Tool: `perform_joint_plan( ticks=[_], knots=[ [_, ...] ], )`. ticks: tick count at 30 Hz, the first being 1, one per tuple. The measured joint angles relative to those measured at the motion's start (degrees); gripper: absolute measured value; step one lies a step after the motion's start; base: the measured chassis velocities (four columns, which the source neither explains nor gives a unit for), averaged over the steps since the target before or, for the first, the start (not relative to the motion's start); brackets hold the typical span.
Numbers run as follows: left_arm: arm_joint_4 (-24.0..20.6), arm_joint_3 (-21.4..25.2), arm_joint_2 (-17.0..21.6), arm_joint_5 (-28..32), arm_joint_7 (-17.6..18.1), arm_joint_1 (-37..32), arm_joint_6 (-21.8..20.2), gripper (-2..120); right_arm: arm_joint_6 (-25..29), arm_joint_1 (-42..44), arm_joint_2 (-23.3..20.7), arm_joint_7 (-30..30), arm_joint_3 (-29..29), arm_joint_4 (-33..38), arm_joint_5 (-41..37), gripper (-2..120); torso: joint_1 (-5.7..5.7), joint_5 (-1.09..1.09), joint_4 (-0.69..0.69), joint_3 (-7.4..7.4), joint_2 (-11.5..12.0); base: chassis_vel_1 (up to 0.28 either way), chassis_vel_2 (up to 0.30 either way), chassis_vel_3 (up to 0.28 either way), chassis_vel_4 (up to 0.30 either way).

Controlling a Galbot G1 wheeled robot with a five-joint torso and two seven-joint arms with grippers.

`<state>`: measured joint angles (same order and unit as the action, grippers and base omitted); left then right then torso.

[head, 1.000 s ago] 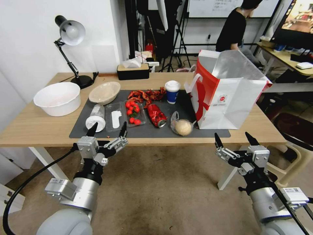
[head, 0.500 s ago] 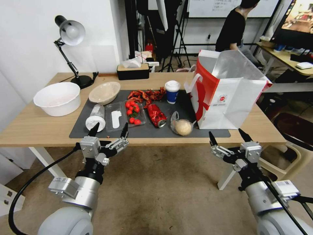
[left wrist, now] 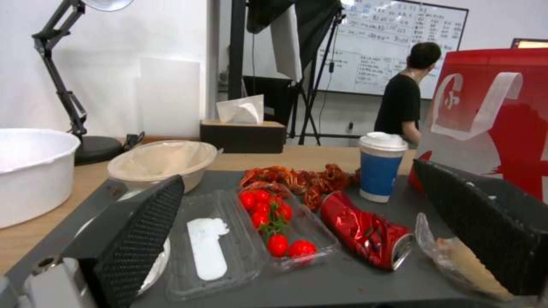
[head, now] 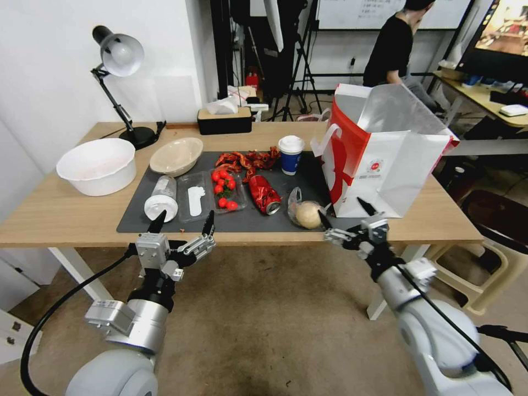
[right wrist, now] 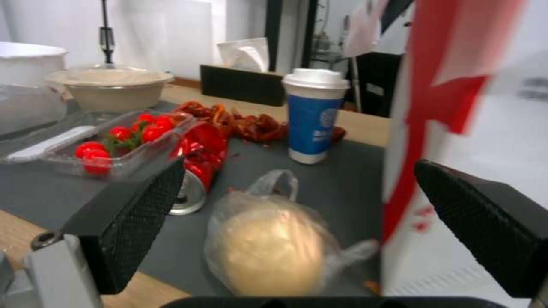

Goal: Pick up the trash from the table and place it into the takeout bag.

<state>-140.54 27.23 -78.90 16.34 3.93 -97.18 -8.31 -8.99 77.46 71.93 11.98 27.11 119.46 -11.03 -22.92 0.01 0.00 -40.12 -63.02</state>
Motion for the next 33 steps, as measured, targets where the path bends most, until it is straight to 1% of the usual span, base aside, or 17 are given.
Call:
perform_joint_plan(
  ticks=[2,6,11,12,14,15,18,28,31,33],
  knots=[
    [-0.10,0.01,-0.26,-0.04,0.04,-0.22,0.00,100,-0.62,-2.66,0.38,-0.05,-2.14,-2.21,-0.16,100,0.00,-0.01,0.01,0.00,0.00,0.000,0.000,0.000,0.000],
    [-0.13,0.06,-0.42,-0.19,0.17,-0.40,0.15,100,-2.49,-5.14,0.94,-1.26,-4.12,-4.26,-0.33,100,0.00,-0.01,0.01,0.01,0.00,0.000,0.000,0.000,0.000],
    [-0.07,0.09,-0.64,-0.25,0.41,-0.59,0.40,100,-5.90,-8.38,1.71,-4.66,-7.09,-7.36,-1.45,100,0.00,-0.01,0.00,0.01,0.00,0.000,0.000,0.000,0.000],
    [-0.07,0.09,-0.64,-0.25,0.41,-0.59,0.40,100,-5.90,-8.38,1.71,-4.66,-7.09,-7.36,-1.45,100,0.00,-0.01,0.00,0.01,0.00,0.000,0.000,0.000,0.000],
    [-0.05,0.18,-0.68,-0.25,0.50,-0.69,0.54,100,-8.09,-9.89,1.97,-6.32,-7.89,-8.48,-2.88,100,0.00,-0.01,0.01,0.00,0.00,0.000,0.000,0.000,0.000],
    [-0.05,0.18,-0.68,-0.25,0.50,-0.69,0.54,100,-8.09,-9.89,1.97,-6.32,-7.89,-8.48,-2.88,100,0.00,-0.01,0.01,0.00,0.00,0.000,0.000,0.000,0.000],
    [0.01,0.24,-0.67,-0.25,0.64,-0.72,0.72,100,-10.51,-11.08,2.12,-8.20,-8.48,-9.38,-4.23,100,0.00,-0.01,0.00,0.01,0.00,0.000,0.000,0.000,0.000],
    [0.11,0.21,-0.66,-0.21,0.94,-0.69,0.89,100,-14.27,-11.89,2.67,-9.32,-8.91,-10.52,-6.01,100,0.00,-0.01,0.00,0.01,0.00,0.000,0.000,0.000,0.000],
    [0.11,0.22,-0.64,-0.20,1.44,-0.71,1.04,100,-15.51,-11.89,2.78,-9.93,-9.06,-10.45,-6.63,96,0.00,-0.01,0.00,0.01,0.00,0.000,0.000,0.000,0.000],
    [0.04,0.23,-0.64,-0.04,1.83,-0.82,1.39,100,-16.87,-11.82,2.99,-11.21,-9.27,-10.21,-8.67,85,0.00,-0.01,0.00,0.02,0.00,0.000,0.000,0.000,0.000]
  ],
)
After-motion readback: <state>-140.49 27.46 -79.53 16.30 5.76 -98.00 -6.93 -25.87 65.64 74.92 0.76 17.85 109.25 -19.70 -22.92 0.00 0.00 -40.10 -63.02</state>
